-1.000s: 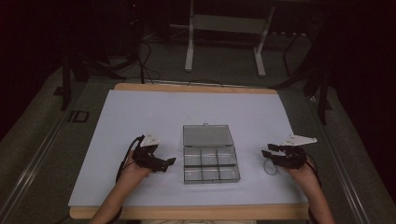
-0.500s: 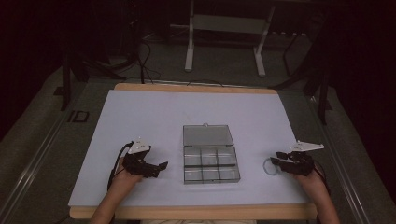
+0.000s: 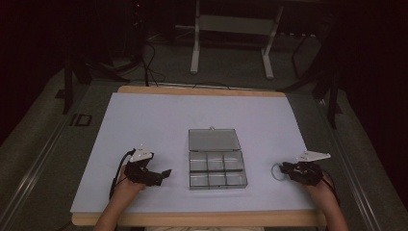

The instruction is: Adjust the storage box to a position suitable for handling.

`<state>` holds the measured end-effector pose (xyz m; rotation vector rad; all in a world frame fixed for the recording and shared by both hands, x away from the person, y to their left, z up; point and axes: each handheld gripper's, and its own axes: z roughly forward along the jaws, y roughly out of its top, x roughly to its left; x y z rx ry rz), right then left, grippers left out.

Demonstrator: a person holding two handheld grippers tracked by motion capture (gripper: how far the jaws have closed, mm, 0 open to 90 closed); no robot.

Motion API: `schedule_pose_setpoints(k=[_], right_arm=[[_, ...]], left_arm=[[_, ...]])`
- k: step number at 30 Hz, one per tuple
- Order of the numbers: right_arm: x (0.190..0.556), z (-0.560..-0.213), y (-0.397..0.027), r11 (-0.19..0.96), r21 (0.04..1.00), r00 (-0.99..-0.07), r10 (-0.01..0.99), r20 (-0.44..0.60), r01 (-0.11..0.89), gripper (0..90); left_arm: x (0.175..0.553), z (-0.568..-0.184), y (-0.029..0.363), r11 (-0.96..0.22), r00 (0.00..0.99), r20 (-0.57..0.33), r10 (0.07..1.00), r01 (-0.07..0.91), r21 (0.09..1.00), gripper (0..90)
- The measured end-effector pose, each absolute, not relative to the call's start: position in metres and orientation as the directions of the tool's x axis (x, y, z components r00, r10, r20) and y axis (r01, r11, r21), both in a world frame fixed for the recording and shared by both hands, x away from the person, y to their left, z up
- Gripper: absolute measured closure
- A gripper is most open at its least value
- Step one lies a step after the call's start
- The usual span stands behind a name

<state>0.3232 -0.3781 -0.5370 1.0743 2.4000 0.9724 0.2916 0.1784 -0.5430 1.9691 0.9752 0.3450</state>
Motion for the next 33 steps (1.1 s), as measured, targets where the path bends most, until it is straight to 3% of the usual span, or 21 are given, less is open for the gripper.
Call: schedule_pose_setpoints(k=[1,4,19,33], right_arm=[[0.324,-0.537,-0.379,0.466,0.704,-0.643,0.766,-0.017,0.536,81.0],[0.326,-0.536,-0.379,0.461,0.701,-0.635,0.772,-0.016,0.544,86.9],[0.333,-0.514,-0.368,0.446,0.728,-0.629,0.777,-0.025,0.521,88.7],[0.349,-0.483,-0.328,0.487,0.743,-0.687,0.725,-0.053,0.458,88.7]], left_arm=[[0.291,-0.543,0.179,-0.295,0.652,-0.129,0.747,0.499,0.815,2.4],[0.291,-0.543,0.179,-0.288,0.651,-0.134,0.747,0.500,0.817,2.4],[0.291,-0.545,0.178,-0.291,0.650,-0.131,0.748,0.499,0.816,2.4],[0.290,-0.546,0.177,-0.297,0.654,-0.127,0.746,0.498,0.815,2.4]])
